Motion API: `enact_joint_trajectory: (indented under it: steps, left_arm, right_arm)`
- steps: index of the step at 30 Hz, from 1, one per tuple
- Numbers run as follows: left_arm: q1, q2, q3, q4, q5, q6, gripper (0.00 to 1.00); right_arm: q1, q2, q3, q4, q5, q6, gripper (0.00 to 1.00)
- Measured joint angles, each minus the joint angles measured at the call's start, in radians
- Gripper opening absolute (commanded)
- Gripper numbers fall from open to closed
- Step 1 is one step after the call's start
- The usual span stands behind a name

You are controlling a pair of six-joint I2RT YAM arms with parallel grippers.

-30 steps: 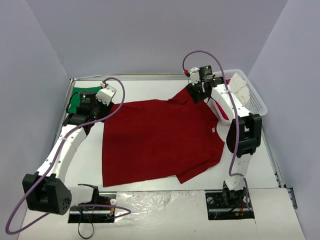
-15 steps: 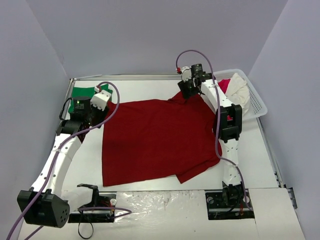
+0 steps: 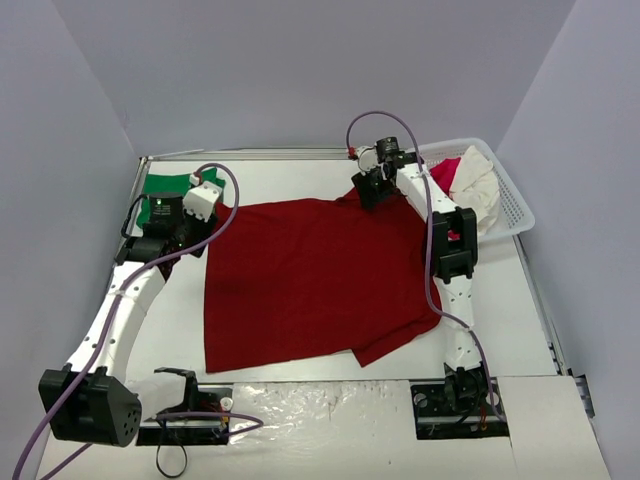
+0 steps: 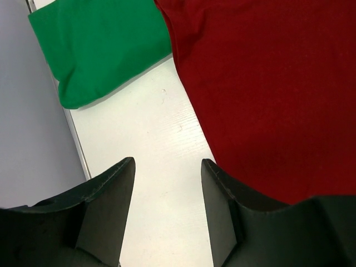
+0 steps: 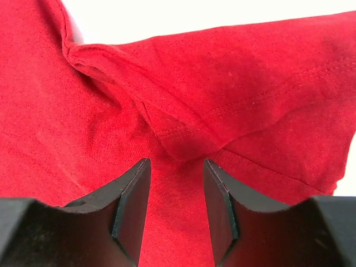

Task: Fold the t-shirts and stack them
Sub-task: Flatten out the tshirt

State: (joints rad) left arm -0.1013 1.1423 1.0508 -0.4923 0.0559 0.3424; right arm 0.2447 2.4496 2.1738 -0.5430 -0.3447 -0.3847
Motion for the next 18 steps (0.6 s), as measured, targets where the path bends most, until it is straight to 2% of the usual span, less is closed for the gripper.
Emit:
enact_joint_trajectory:
  steps: [7,11,12,13,18]
  left_arm:
    - [0.000,0.008,-0.004,0.002,0.005,-0.006,0.50]
    - [0.001,0.008,-0.011,0.003,0.008,-0.006,0.50]
    - [0.002,0.008,-0.013,0.003,0.008,-0.006,0.49]
    - [0.003,0.009,-0.015,0.003,0.009,-0.006,0.50]
    - [0.006,0.012,-0.015,0.003,0.019,-0.007,0.50]
  right_arm:
    - [0.013,0.003,0.000,0.000,-0.005,-0.010,0.31]
    - [0.024,0.007,0.000,0.000,-0.004,-0.014,0.13]
    - [0.027,0.011,0.000,0.001,-0.004,-0.014,0.05]
    - [0.030,0.015,0.000,0.001,-0.003,-0.018,0.01]
    - [0.039,0.044,0.001,0.004,0.006,-0.017,0.00]
